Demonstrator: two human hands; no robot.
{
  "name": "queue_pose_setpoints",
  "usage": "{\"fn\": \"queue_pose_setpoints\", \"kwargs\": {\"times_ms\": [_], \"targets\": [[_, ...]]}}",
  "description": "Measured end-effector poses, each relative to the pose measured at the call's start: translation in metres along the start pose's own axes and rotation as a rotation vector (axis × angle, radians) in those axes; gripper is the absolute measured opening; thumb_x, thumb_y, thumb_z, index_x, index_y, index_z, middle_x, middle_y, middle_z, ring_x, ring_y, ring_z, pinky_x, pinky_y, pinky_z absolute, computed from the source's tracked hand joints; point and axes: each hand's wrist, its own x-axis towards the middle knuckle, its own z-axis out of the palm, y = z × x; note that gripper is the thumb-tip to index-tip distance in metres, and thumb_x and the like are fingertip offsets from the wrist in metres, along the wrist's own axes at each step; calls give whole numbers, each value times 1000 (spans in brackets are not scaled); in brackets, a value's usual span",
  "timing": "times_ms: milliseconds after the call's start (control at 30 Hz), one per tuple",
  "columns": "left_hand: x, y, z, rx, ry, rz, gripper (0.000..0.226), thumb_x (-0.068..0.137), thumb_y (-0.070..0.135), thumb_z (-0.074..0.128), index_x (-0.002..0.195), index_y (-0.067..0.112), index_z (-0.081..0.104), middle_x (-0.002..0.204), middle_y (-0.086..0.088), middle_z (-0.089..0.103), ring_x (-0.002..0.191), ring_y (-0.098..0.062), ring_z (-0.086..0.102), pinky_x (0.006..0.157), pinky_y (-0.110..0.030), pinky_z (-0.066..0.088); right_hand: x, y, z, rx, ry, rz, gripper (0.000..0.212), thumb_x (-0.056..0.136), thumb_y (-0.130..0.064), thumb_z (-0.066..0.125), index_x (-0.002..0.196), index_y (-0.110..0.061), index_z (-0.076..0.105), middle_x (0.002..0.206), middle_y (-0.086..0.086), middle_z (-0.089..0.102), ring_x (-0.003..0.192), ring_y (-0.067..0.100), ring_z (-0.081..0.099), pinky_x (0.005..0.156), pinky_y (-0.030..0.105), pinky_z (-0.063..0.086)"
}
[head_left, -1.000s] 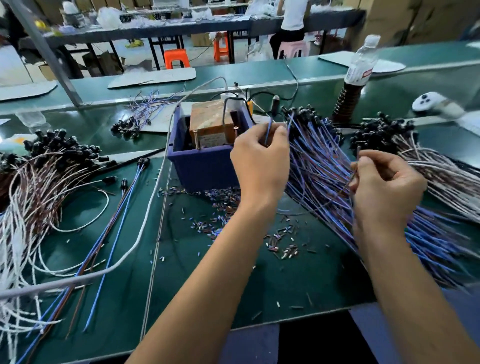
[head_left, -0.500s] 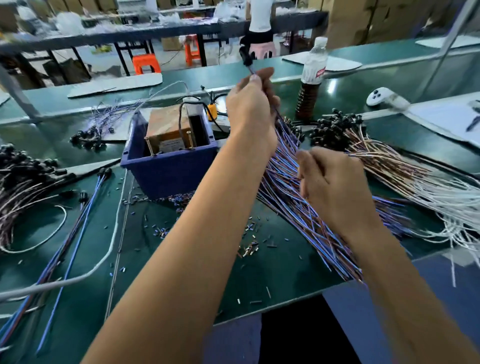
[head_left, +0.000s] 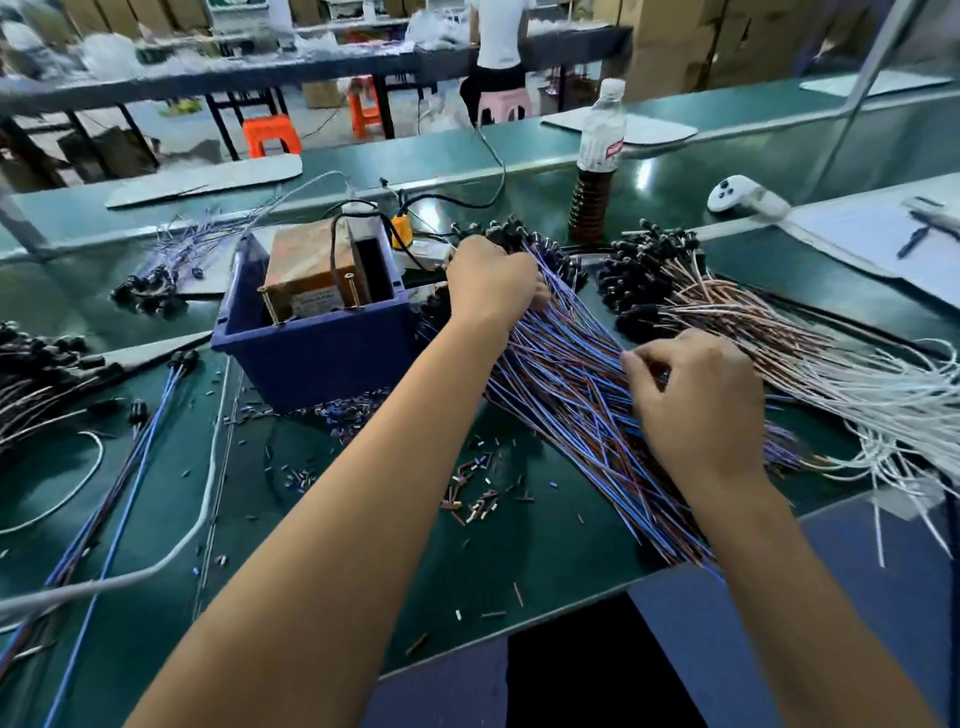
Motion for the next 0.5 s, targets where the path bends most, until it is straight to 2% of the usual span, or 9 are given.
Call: {"fn": "queue_pose_setpoints", "kwargs": {"times_ms": [67,133,233,333,367,433,500], "targets": [[-10,-1,-4,-4,3,38,29,85,-16,44,68,6,53,62,-18,64,48,-24,61,59,-35,56,2,-2,2,-24,-16,12,21,98,-28,70,104,-11,81,95,14,68,94,37,59,80,40,47],[-23,-1,-14,19,-19,60,23,90,-13,47,77,4,57,73,-21,70,47,-21,64,57,-34,61,4,-7,3,-30,-39,42,20,96,-27,72,111,-14,79,101,14,69,100,37,59,84,40,47],[-47,-6,-38,70,-245,-37,14,100,1,54,93,-5,65,83,-21,73,47,-17,63,51,-27,57,1,-23,3,-1,48,46,19,96,-23,71,111,-13,77,102,11,70,101,35,58,81,38,43],[-69,-18,-80,301,-538,-116,23,106,14,55,103,-6,67,87,-19,75,50,-17,62,48,-23,54,-9,-58,8,152,153,-50,12,96,-16,67,99,-11,77,92,8,71,89,32,61,75,37,46],[-76,-21,-96,411,-630,-135,25,107,16,53,104,-4,67,86,-17,75,49,-16,63,47,-23,52,-14,-73,12,224,127,-78,10,96,-17,67,95,-12,76,88,6,71,84,30,63,74,40,50],[-89,-25,-130,635,-744,-197,25,106,15,49,100,-1,67,79,-13,74,46,-16,64,44,-22,51,-28,-106,25,370,-39,-104,10,95,-21,69,87,-17,75,79,1,73,74,26,66,69,43,54],[-99,-28,-157,808,-745,-287,26,103,7,45,90,0,67,75,-13,73,43,-17,64,42,-22,50,-42,-138,42,445,-287,-130,14,93,-26,72,81,-19,74,74,-1,73,71,25,67,68,41,54]]}}
